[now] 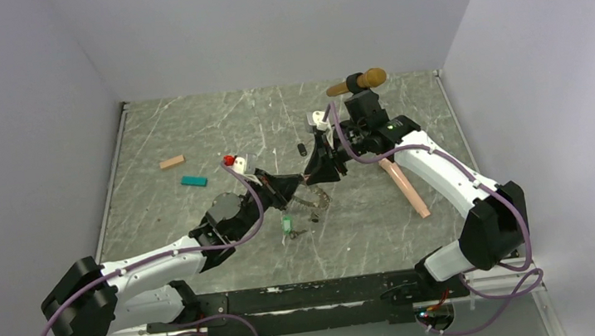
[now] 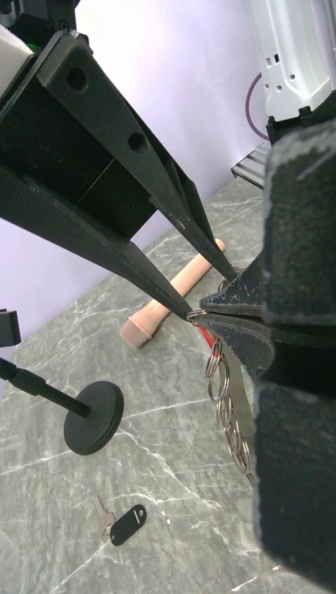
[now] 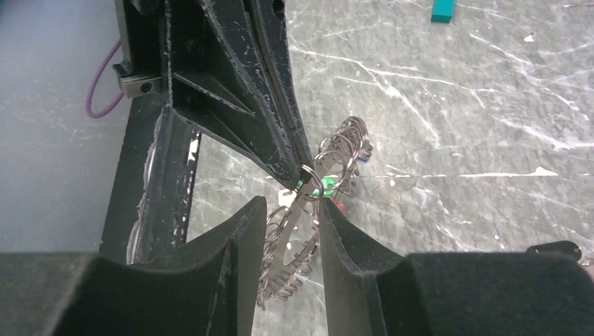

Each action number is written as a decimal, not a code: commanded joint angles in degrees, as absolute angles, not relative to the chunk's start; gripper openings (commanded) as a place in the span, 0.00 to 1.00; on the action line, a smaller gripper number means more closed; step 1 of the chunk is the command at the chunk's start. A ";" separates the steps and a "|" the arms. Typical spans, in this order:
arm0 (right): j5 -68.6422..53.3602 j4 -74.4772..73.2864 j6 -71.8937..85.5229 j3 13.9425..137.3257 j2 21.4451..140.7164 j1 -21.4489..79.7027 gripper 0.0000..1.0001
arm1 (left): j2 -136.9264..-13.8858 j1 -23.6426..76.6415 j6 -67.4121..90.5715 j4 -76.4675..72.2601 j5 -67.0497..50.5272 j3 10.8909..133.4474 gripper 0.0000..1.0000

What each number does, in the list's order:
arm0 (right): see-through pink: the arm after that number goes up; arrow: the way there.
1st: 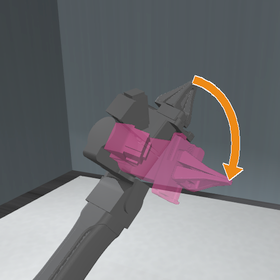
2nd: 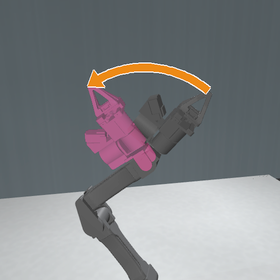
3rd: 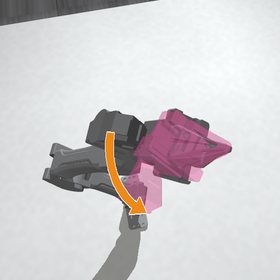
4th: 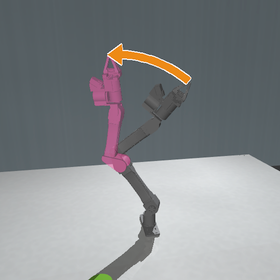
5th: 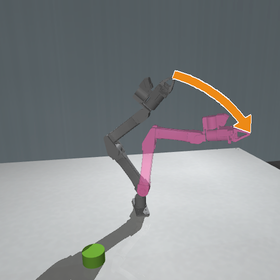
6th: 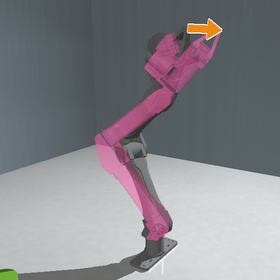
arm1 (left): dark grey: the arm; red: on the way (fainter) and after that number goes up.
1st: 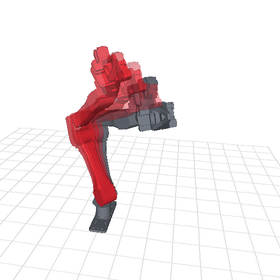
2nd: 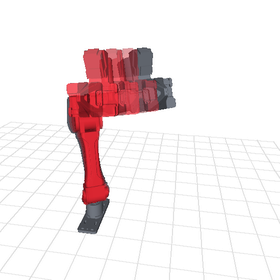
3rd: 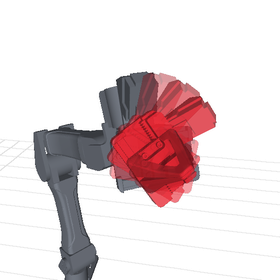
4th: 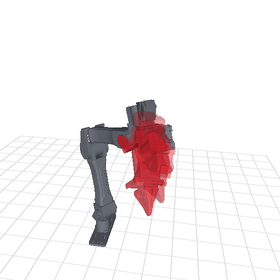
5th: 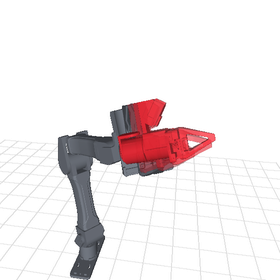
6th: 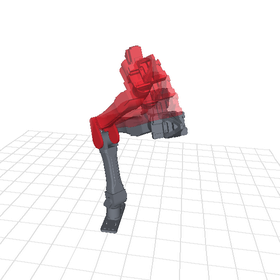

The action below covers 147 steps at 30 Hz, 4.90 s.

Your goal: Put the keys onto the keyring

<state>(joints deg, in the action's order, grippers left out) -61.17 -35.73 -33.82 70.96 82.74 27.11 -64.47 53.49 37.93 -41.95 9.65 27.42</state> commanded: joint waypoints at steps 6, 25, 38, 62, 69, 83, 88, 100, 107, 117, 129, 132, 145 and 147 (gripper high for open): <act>-60.64 -33.72 -33.24 70.66 81.51 27.54 0.37 | -63.77 53.95 35.69 -47.40 6.46 29.69 0.00; -72.73 -43.93 -43.35 72.98 80.98 26.66 0.38 | -62.66 45.41 29.11 -69.55 -16.40 18.66 0.00; -72.26 -40.11 -39.21 72.08 80.99 27.04 0.36 | -69.07 41.52 31.29 -78.32 -31.46 20.79 0.00; -76.00 -42.54 -42.08 71.60 81.73 27.98 0.20 | -70.43 40.40 32.31 -82.74 -32.15 20.93 0.00; -75.89 -43.18 -42.81 71.78 82.33 28.64 0.00 | -72.20 40.33 34.20 -86.80 -32.26 20.69 0.00; -76.09 -42.71 -42.07 71.88 83.39 30.64 0.10 | -75.54 40.11 34.81 -91.98 -32.81 21.21 0.00; -76.68 -43.88 -42.97 72.46 82.35 29.54 0.26 | -72.88 39.91 32.23 -86.76 -33.60 20.41 0.00; -78.82 -41.47 -40.11 71.77 81.64 28.22 0.25 | -72.75 39.92 31.09 -82.95 -33.85 20.71 0.00; -78.66 -38.49 -37.33 70.76 81.90 28.52 0.23 | -73.62 39.91 31.61 -83.25 -34.18 21.03 0.00; -76.48 -42.60 -41.59 72.14 82.37 28.55 0.00 | -68.76 39.24 27.33 -73.57 -35.71 21.26 0.06; -65.51 -57.57 -55.59 78.66 84.43 29.67 0.00 | -56.64 38.68 -9.52 7.97 -36.62 46.61 0.81; -64.43 -58.53 -56.40 79.16 84.62 29.86 0.00 | -59.82 41.01 -15.66 15.51 -34.05 51.46 0.86; -64.00 -60.31 -57.60 79.87 86.05 29.97 0.00 | -67.43 47.56 -21.71 16.06 -26.99 59.03 0.61; -64.08 -60.54 -57.90 79.96 86.14 29.97 0.00 | -67.76 47.59 -21.50 15.86 -26.62 59.33 0.56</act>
<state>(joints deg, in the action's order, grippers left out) -62.08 -59.77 -55.72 76.99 86.19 29.69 -67.37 46.96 -19.77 15.77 -28.08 56.38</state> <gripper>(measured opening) 0.011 0.595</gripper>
